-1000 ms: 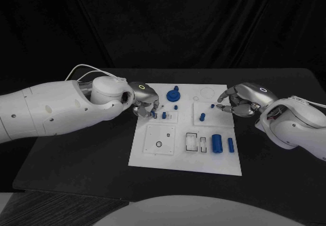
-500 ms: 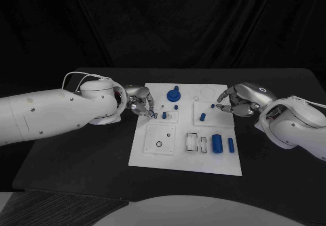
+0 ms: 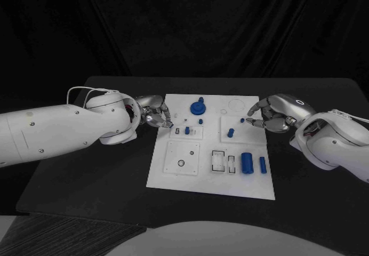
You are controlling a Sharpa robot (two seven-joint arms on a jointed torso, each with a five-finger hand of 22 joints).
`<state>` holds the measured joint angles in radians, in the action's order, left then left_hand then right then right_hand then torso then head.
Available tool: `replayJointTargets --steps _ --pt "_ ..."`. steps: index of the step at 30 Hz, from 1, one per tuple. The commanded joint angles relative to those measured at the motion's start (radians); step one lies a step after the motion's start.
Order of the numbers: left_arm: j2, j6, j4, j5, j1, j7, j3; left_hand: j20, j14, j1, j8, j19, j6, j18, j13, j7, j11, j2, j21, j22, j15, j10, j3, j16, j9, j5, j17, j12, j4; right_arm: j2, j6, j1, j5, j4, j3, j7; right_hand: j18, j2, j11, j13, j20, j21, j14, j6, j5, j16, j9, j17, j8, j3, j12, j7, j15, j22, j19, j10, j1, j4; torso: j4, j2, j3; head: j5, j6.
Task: Assemble the parts on the task board
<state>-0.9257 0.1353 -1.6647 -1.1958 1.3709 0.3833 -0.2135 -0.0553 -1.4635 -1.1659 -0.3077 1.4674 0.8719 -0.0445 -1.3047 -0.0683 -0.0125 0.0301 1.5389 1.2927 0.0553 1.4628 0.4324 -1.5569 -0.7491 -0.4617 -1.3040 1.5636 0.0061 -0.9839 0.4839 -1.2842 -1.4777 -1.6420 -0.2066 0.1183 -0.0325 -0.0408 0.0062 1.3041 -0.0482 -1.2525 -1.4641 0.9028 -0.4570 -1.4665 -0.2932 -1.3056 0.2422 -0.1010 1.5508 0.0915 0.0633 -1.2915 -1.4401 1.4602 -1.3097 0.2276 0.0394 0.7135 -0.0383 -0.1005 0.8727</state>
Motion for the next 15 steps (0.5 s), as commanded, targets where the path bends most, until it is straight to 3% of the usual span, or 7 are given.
replayJointTargets --steps 1,6,15 --pt "0.004 0.082 0.001 0.025 -0.014 0.006 0.000 0.002 -0.107 0.025 -0.137 0.076 0.059 0.033 -0.266 0.012 -0.002 -0.055 -0.010 0.263 0.004 0.108 0.078 -0.014 -0.093 -0.020 -0.267 0.007 0.037 0.000 0.021 0.000 0.005 -0.003 0.001 0.018 -0.039 0.005 0.002 0.267 -0.002 0.018 -0.071 0.009 -0.018 0.015 0.012 -0.086 0.013 -0.036 0.020 0.002 -0.004 -0.185 -0.008 0.111 -0.026 0.002 0.0013 -0.002 -0.0013 0.002 0.000" --pt "0.003 0.123 0.002 0.025 -0.036 0.014 0.000 0.003 -0.107 0.026 -0.140 0.076 0.063 0.033 -0.266 0.013 -0.003 -0.053 -0.009 0.263 0.006 0.108 0.072 -0.014 -0.091 -0.016 -0.267 0.007 0.042 -0.001 0.025 0.000 0.006 -0.005 0.001 0.020 -0.039 0.005 0.002 0.267 -0.002 0.018 -0.071 0.009 -0.018 0.015 0.012 -0.086 0.013 -0.036 0.020 0.002 -0.004 -0.185 -0.008 0.111 -0.026 0.002 0.0012 -0.002 -0.0001 0.010 0.000" --pt "0.012 0.157 0.005 0.025 -0.054 0.018 0.000 0.006 -0.107 0.028 -0.149 0.075 0.076 0.033 -0.266 0.018 -0.008 -0.050 -0.012 0.262 0.009 0.108 0.060 -0.014 -0.085 -0.006 -0.267 0.007 0.056 0.000 0.028 0.000 0.006 -0.005 0.001 0.020 -0.039 0.005 0.002 0.267 -0.002 0.018 -0.071 0.009 -0.018 0.015 0.012 -0.086 0.013 -0.036 0.020 0.002 -0.004 -0.185 -0.008 0.111 -0.026 0.002 -0.0008 0.000 0.0003 0.002 0.000"
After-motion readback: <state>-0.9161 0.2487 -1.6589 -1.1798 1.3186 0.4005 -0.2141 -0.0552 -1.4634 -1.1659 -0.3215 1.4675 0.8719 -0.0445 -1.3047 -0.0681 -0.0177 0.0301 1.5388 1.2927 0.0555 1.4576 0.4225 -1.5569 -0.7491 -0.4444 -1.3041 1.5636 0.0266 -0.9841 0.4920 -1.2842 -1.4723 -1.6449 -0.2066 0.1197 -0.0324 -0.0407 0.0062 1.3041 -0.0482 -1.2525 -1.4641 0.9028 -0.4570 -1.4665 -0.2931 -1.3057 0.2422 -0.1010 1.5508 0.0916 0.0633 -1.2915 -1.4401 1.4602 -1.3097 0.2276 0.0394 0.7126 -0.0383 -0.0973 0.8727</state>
